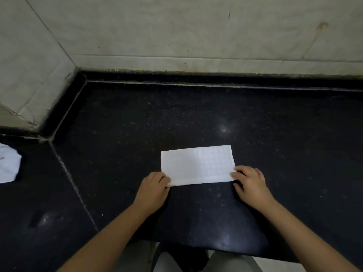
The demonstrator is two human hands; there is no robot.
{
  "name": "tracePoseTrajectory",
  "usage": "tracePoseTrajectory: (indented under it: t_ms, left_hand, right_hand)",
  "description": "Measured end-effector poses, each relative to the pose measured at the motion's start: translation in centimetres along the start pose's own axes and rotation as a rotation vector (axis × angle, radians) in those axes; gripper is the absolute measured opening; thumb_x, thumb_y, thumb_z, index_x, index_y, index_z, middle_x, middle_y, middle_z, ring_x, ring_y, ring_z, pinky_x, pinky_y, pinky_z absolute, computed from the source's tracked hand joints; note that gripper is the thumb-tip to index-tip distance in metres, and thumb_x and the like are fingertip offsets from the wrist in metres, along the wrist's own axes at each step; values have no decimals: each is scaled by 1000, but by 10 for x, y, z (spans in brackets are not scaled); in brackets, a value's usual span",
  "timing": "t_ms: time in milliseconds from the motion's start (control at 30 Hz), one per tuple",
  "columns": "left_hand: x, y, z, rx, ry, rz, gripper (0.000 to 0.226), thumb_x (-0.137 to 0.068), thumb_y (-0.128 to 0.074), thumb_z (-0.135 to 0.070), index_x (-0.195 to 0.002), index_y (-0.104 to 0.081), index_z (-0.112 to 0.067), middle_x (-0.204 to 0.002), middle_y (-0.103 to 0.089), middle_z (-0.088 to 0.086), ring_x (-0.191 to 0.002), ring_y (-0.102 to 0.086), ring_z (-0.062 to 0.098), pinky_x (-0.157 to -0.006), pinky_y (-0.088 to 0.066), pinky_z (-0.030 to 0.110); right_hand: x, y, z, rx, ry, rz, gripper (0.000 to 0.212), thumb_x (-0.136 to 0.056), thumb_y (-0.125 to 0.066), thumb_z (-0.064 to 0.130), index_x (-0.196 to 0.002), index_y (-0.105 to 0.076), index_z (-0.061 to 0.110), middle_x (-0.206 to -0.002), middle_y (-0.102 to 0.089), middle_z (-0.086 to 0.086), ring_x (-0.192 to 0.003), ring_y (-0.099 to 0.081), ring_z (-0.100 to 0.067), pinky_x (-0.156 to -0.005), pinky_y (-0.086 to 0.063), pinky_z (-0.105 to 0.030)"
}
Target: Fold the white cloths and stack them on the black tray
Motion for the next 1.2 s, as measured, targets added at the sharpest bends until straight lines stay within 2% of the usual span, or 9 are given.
tracePoseTrajectory:
  t_ms: [100,233,300,367,533,800,1033,1133,1200]
  left_hand:
    - [-3,8,-8,-6,23,-57,33,-75,-44,-35,-76,-70,-14,-79,-66,2,-75,-66,22,-65,-55,31]
    - [-45,21,-32,-66,129,-105,31,-82,-60,-28,-103,-68,-6,-112,-66,13,-115,-57,33,-93,-49,43]
    - [-65,17,-48,-17,182,21,49,-94,-48,-30,-136,-43,-6,-148,-35,14,-142,-23,29,-116,-22,40]
    - [-77,6,-57,71,266,131,57,-99,-30,-36,-148,-14,-10,-158,-4,8,-146,5,23,-119,0,38]
    - [-75,-18,-59,85,318,163,61,-99,-22,-41,-149,2,-14,-158,10,4,-146,10,18,-118,8,35]
    - [-73,-9,-54,158,299,124,58,-100,-24,-37,-149,-2,-14,-159,6,4,-146,9,18,-118,5,35]
    - [-14,18,15,224,468,-145,52,-98,-36,-26,-146,-23,-11,-157,-15,4,-147,-5,19,-119,-5,36]
    - [21,15,42,233,551,-162,50,-98,-37,-26,-144,-29,-7,-155,-22,8,-146,-11,22,-118,-9,38]
    - [39,11,53,228,589,-119,50,-99,-36,-25,-145,-25,-8,-156,-18,7,-146,-8,21,-119,-6,37]
  right_hand:
    - [-3,11,7,-114,-214,1,25,-81,-66,16,-105,-68,8,-112,-64,-11,-110,-55,-32,-99,-35,-47]
    - [-24,17,19,-22,-505,57,31,-89,-51,29,-108,-58,6,-114,-60,-12,-108,-52,-30,-87,-40,-38]
    - [-29,13,24,-15,-564,147,30,-89,-48,28,-104,-56,3,-113,-59,-14,-105,-54,-31,-86,-43,-37]
    - [-30,8,29,-20,-597,173,29,-91,-45,26,-105,-56,2,-114,-59,-14,-105,-55,-30,-85,-44,-36]
    - [-33,6,34,-60,-667,207,27,-92,-45,23,-106,-56,3,-114,-60,-12,-103,-57,-27,-86,-45,-36]
    - [-47,31,49,-455,-572,-16,13,-82,-53,9,-71,-46,8,-67,-50,-2,-66,-48,-19,-49,-33,-26]
    - [-69,24,151,-587,-282,-59,18,-82,-56,10,-67,-45,13,-68,-51,-2,-68,-48,-17,-60,-33,-25]
    - [-65,-21,182,-432,-163,113,8,-87,-50,11,-85,-57,8,-92,-61,-11,-84,-56,-25,-70,-35,-27]
    - [-57,-44,190,-245,-43,107,8,-81,-56,9,-84,-62,3,-90,-63,-13,-84,-59,-31,-67,-34,-31]
Point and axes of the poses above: each hand's wrist, its own x-axis away from the middle knuckle, its own y-axis out of the back of the hand, z = x × y, the point moved 1 cm from there along -x, towards the middle knuckle
